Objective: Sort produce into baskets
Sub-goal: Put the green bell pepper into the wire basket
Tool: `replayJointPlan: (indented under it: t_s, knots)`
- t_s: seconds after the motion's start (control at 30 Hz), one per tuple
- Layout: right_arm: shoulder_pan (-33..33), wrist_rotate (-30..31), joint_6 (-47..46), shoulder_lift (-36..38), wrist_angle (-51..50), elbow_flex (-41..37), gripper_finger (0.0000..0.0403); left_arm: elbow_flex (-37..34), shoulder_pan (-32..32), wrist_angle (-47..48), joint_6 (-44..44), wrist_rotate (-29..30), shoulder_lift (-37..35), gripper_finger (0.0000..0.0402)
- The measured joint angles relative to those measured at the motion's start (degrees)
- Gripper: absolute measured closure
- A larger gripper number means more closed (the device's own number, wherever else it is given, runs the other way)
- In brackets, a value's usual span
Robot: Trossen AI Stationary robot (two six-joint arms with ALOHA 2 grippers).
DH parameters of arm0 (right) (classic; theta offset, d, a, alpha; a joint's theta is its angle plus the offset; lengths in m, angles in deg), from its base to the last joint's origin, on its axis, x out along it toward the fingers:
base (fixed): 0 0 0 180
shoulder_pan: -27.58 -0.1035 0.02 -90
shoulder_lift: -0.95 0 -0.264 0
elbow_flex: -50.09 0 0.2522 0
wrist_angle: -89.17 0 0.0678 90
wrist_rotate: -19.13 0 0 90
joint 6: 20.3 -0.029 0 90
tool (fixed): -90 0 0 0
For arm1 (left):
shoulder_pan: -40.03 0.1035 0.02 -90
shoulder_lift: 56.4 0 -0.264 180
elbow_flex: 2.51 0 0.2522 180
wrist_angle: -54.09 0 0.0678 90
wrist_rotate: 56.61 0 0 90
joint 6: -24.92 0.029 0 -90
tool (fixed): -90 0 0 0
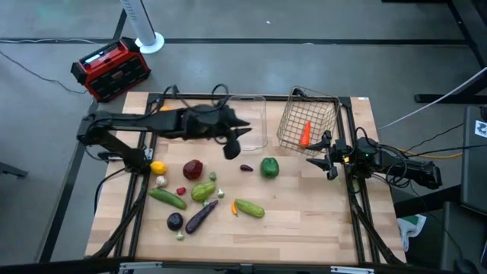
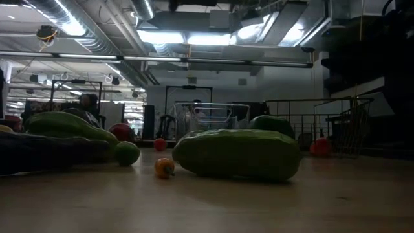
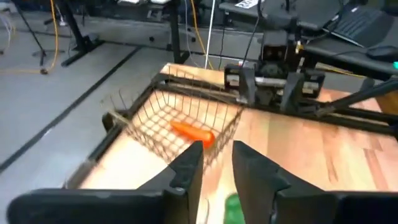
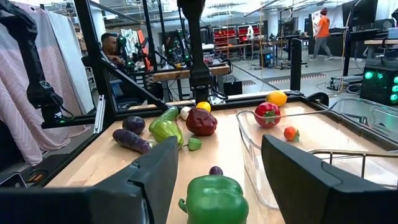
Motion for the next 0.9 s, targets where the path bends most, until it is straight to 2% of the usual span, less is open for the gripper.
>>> replayJointPlan:
  t_s: [0.23, 0.4, 0.53, 0.67, 0.9]
  knots:
    - [0.0, -0.6, -3.0, 0.0, 0.0, 0.0, 0.0173, -17.1, -5.2, -7.5, -7.5, 8.9, -10.7, 0.0353]
    - [0.0, -0.2, -5.9, 0.0, 0.1, 0.0, 0.0173, -26.0, -7.8, -11.8, -11.3, 10.1, -16.7, 0.0364]
    - [0.0, -0.2, -6.7, 0.0, 0.0, 0.0, 0.0173, -29.2, -8.6, -12.5, -14.5, 11.1, -19.0, 0.0368]
    - [0.0, -0.2, -7.6, 0.0, 0.0, 0.0, 0.0173, -31.7, -10.0, -12.5, -12.9, 12.1, -20.5, 0.0369]
    - [0.0, -0.2, -7.6, 0.0, 0.0, 0.0, 0.0173, -36.1, -12.3, -13.4, -14.6, 19.2, -24.0, 0.0369]
